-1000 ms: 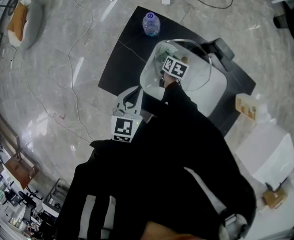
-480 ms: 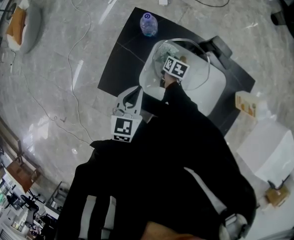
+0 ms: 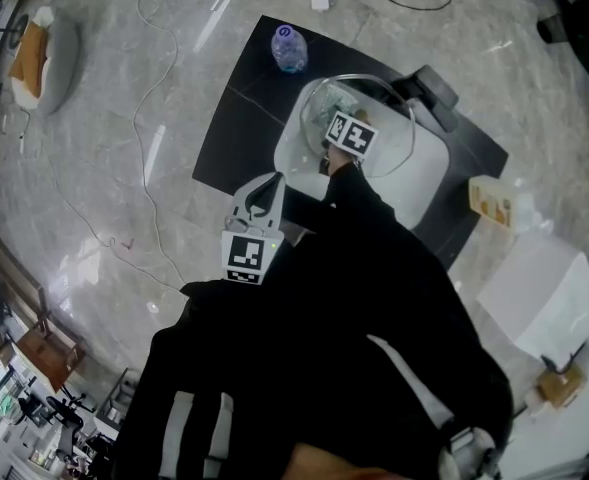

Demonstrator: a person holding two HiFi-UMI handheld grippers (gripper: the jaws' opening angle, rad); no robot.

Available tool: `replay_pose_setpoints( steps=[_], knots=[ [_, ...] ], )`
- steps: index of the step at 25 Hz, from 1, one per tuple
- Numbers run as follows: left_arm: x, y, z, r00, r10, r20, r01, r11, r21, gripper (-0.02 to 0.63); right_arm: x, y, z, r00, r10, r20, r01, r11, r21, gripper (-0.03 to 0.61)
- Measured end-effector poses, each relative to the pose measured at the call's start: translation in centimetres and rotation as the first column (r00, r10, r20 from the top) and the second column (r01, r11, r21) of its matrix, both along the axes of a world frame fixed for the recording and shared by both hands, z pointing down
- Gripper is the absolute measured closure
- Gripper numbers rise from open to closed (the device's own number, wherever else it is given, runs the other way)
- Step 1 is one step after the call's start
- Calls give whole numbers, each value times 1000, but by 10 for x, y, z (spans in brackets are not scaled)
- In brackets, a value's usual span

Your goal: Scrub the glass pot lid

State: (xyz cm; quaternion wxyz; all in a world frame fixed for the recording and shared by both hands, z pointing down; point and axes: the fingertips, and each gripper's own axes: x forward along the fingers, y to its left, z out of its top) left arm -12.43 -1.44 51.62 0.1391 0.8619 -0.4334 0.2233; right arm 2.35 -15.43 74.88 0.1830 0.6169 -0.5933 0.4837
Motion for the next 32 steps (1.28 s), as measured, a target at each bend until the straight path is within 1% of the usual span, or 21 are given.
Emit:
replay_pose_setpoints(
  steps=[17, 32],
  knots=[
    [16, 6, -2, 999, 32, 6, -32, 999, 9, 611, 28, 13, 0, 999, 39, -7, -39, 999, -2, 509],
    [38, 10, -3, 995, 96, 3, -96, 995, 12, 611, 61, 31, -1, 994, 109, -7, -109, 994, -4, 510]
  ],
)
